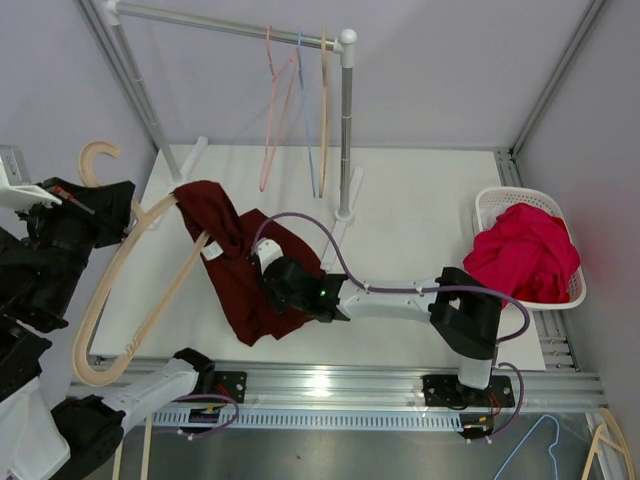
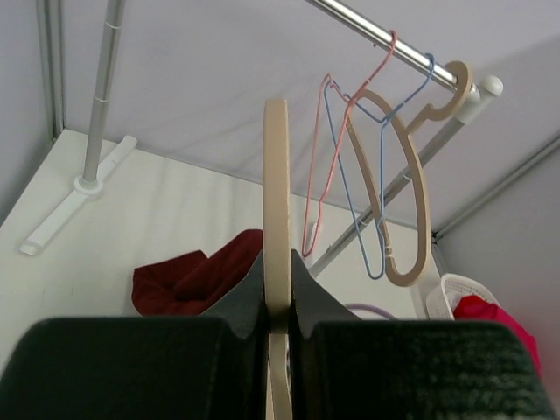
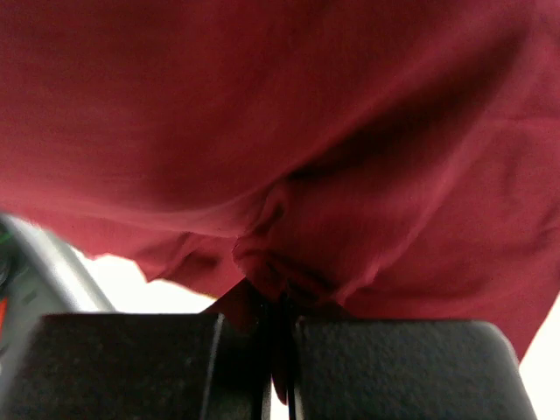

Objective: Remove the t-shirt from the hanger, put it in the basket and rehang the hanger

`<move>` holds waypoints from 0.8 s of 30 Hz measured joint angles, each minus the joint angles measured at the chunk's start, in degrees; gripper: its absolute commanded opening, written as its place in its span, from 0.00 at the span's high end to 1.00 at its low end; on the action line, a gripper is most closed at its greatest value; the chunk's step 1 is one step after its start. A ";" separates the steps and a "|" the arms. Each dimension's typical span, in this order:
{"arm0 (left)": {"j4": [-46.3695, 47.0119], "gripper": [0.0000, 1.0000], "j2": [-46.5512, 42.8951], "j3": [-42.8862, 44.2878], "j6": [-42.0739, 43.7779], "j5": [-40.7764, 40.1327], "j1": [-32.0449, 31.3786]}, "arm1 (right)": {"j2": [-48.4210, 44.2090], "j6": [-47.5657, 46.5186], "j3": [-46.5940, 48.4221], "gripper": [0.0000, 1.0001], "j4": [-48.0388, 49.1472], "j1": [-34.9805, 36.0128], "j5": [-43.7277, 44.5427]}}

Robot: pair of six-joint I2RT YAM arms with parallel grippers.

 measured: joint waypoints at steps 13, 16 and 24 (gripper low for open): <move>-4.50 0.99 -0.68 -5.81 0.04 3.85 0.00 | 9.55 -0.52 11.47 0.22 -5.62 -3.43 0.61; -4.76 0.99 -1.20 -4.96 0.46 2.12 0.00 | 11.89 -1.09 11.85 0.01 -6.36 -3.39 0.57; -3.98 0.99 -3.67 -1.81 4.07 -5.73 0.00 | 18.49 -1.62 16.55 0.00 -10.29 -3.37 -1.27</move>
